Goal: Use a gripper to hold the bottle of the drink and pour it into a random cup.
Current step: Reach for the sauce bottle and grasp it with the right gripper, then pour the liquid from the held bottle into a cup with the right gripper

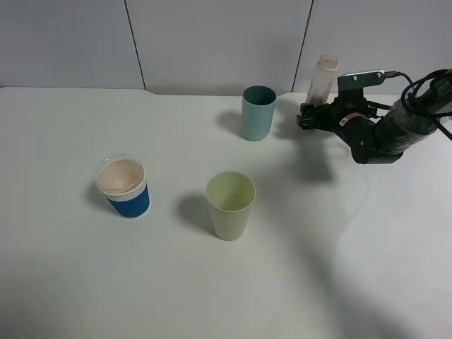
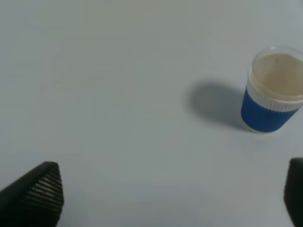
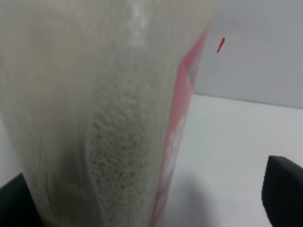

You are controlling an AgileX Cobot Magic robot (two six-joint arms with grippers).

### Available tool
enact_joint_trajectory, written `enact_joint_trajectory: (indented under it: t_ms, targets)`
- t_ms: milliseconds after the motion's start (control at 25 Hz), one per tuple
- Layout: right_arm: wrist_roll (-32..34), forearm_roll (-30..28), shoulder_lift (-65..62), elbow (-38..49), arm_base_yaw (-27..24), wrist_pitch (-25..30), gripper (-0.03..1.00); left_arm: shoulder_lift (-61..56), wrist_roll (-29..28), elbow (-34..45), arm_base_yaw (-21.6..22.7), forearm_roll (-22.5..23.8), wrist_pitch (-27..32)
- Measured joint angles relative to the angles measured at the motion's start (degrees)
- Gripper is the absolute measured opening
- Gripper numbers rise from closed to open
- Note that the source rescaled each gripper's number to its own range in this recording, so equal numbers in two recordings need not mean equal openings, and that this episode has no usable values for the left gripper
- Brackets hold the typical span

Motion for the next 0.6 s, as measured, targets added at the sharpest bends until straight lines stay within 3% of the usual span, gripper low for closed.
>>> enact_joint_trajectory:
  t_ms: [80, 160, 280, 320, 600]
  targets:
    - [0.0, -0.1, 0.0, 0.0, 0.0, -0.2, 0.90, 0.0, 0.0, 0.0, 0.0, 0.0, 0.0]
    - [0.0, -0.1, 0.0, 0.0, 0.0, -0.2, 0.69, 0.0, 0.0, 0.0, 0.0, 0.0, 0.0]
    - [0.0, -0.1, 0.0, 0.0, 0.0, -0.2, 0.07, 0.0, 0.0, 0.0, 0.0, 0.0, 0.0]
    - [0.0, -0.1, 0.0, 0.0, -0.1, -0.2, 0.00, 0.0, 0.0, 0.0, 0.0, 0.0, 0.0]
    - [0.0, -0.1, 0.0, 0.0, -0.1, 0.0, 0.00, 0.0, 0.0, 0.0, 0.0, 0.0, 0.0]
